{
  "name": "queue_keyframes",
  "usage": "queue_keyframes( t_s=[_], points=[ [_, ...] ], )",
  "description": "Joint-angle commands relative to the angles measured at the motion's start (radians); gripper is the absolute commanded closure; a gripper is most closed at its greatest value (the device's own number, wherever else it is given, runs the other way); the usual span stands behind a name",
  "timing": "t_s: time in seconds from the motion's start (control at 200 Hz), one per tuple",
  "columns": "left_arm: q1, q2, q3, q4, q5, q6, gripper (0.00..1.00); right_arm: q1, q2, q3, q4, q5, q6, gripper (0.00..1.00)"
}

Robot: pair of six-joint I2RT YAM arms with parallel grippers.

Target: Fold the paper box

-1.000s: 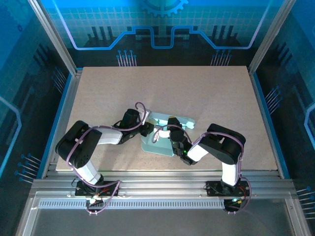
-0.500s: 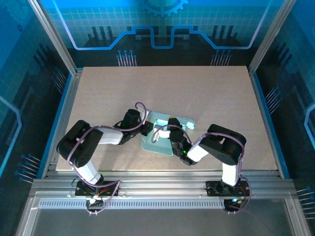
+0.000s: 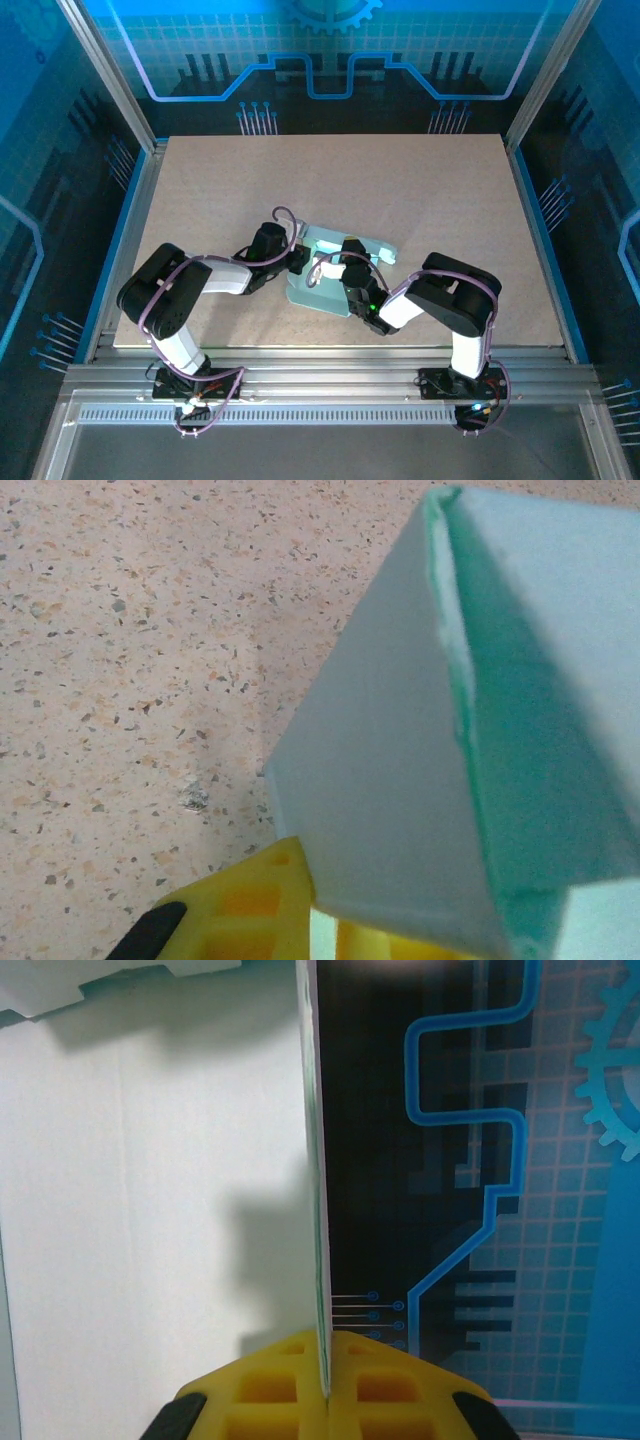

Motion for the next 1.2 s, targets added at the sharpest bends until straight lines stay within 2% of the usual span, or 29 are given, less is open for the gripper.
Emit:
queue_keyframes(
  t_s=[0.0,0.075,0.13,0.165,0.19,0.27,0.355,0.565,0.625,0.725,0.826,1.031,1.196],
  points=[
    [-0.017,0.000,0.038,0.074,0.021,-0.059,0.97,0.037,-0.001,0.012,-0.085,-0.107,0.059,1.00],
    [-0.017,-0.004,0.037,0.064,0.011,-0.058,0.99,0.037,-0.017,0.018,-0.121,-0.118,0.078,1.00],
    [-0.017,-0.005,0.038,0.058,0.005,-0.056,1.00,0.039,-0.047,0.023,-0.177,-0.134,0.114,0.93],
    [-0.018,-0.007,0.037,0.054,0.001,-0.054,1.00,0.037,-0.074,0.026,-0.223,-0.146,0.151,0.85],
    [-0.018,-0.007,0.038,0.051,-0.004,-0.054,1.00,0.038,-0.095,0.030,-0.264,-0.155,0.177,0.82],
    [-0.018,-0.006,0.039,0.040,-0.020,-0.052,1.00,0.031,-0.158,0.038,-0.369,-0.176,0.249,0.87],
    [-0.017,-0.003,0.041,0.029,-0.029,-0.053,1.00,0.020,-0.202,0.040,-0.417,-0.185,0.281,1.00],
    [-0.017,0.010,0.057,0.008,-0.050,-0.055,1.00,0.016,-0.268,0.045,-0.520,-0.232,0.317,0.98],
    [-0.017,0.010,0.055,0.011,-0.046,-0.051,1.00,0.016,-0.293,0.046,-0.550,-0.243,0.342,0.90],
    [-0.017,0.008,0.052,0.015,-0.031,-0.032,1.00,0.007,-0.368,0.056,-0.662,-0.293,0.429,0.60],
    [-0.017,0.005,0.051,0.009,-0.023,-0.005,1.00,-0.017,-0.454,0.083,-0.827,-0.364,0.536,0.43],
    [-0.016,0.007,0.054,0.004,-0.016,0.021,1.00,-0.066,-0.597,0.158,-1.102,-0.506,0.684,0.27],
    [-0.010,0.020,0.061,0.010,0.004,0.026,1.00,-0.160,-0.701,0.223,-1.213,-0.640,0.882,0.21]
  ],
)
